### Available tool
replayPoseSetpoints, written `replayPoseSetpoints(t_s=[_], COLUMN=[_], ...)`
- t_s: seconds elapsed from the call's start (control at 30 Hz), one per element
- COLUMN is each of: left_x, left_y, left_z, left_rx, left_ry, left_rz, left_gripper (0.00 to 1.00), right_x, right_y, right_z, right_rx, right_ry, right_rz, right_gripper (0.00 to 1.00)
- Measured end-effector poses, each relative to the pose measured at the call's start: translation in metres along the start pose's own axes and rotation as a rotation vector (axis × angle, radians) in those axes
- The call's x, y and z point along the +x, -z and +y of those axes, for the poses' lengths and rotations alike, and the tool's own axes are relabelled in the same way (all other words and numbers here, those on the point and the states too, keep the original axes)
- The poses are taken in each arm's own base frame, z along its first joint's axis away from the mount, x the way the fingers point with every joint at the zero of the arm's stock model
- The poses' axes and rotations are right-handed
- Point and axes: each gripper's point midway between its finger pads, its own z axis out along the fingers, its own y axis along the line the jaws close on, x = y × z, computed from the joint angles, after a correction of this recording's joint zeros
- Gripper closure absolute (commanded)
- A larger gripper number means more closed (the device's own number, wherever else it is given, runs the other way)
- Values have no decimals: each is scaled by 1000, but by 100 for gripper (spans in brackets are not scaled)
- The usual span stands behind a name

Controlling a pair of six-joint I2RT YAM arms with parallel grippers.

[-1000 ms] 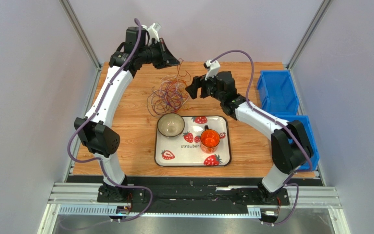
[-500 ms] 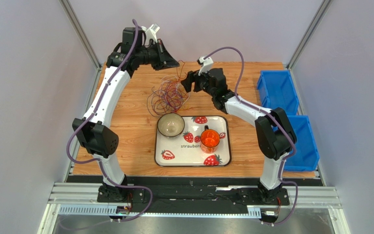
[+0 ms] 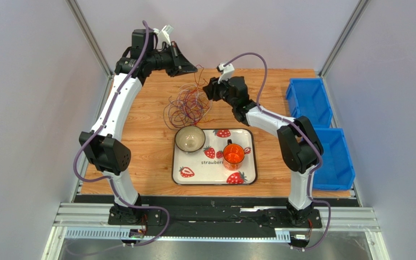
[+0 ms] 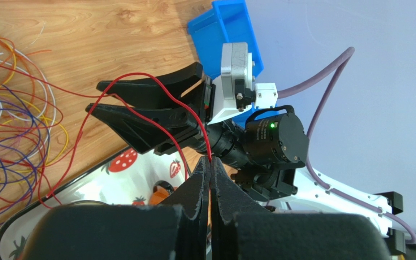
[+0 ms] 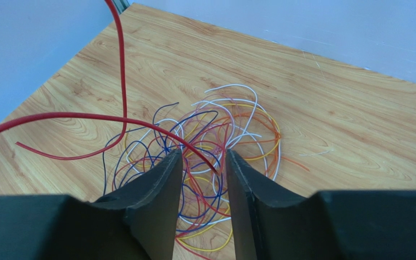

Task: Untangle the cables
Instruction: Untie the cable.

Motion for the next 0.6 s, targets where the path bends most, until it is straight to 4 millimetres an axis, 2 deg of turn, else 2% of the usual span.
replayPoseSetpoints(t_s=[0.13, 0.3, 0.4, 0.6], left_x=[0, 0, 0, -3], left_y=[0, 2, 2, 6], left_z=[-2, -2, -2, 7], left_rx=[10, 17, 20, -15], left_ry=[5, 13, 15, 8], left_rz=[2, 6, 8, -5], left_gripper=[100, 100, 100, 100], right_x=[-1, -4, -5, -6], right_y=[-1, -3, -3, 2], right_z=[0, 2, 2, 2], right_rx=[-1, -2, -3, 5], right_ry=[8, 13, 14, 22], right_rz=[-9, -16, -18, 11], right_gripper=[83, 90, 100, 100])
